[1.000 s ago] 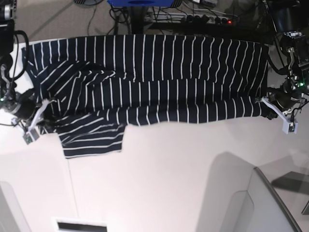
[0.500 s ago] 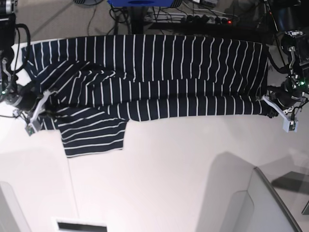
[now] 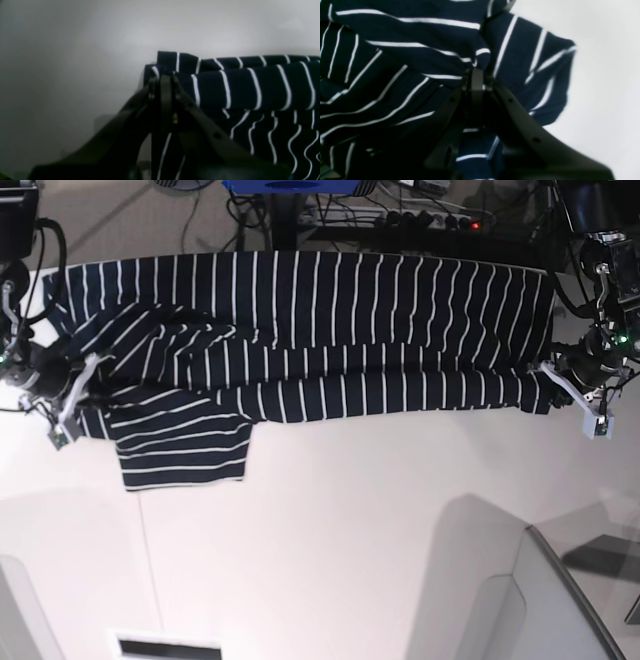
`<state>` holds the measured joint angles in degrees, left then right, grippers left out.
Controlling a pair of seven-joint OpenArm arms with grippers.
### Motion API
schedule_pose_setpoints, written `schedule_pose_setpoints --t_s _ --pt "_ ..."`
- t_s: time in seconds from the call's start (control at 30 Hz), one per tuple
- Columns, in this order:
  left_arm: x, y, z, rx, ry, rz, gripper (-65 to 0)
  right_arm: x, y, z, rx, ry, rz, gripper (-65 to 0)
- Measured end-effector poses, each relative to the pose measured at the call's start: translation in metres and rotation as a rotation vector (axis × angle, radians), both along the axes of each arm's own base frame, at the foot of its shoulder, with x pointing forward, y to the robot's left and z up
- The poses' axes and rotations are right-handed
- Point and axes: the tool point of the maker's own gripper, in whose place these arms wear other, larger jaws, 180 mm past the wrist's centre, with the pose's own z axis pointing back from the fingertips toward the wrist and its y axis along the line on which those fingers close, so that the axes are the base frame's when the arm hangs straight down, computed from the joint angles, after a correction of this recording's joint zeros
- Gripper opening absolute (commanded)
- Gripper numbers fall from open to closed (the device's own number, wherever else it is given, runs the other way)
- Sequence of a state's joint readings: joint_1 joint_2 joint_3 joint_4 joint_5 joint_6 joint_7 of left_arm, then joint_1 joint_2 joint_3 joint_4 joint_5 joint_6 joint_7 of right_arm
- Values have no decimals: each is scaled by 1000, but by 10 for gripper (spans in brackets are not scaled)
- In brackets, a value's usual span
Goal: Layout the t-shirt on the table in an organized manner, then fold the t-shirt properly
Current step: 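Fold the held shirt side with both grippers toward the collar edge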
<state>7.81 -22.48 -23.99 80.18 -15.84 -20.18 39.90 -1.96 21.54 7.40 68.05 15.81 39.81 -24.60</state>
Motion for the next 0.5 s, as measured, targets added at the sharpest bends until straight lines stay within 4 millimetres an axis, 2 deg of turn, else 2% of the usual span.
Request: schedule_pose_setpoints --t_s 0.23,0.37,0.5 --pt "1 0 1 4 -4 -2 -650 -6 7 9 -26 -5 37 -650" --pt "0 -1 -1 6 4 -8 -650 -9 5 3 -17 14 26 -650" --pt "-9 -1 -7 6 27 -9 -650 -16 0 -10 -16 59 7 -650"
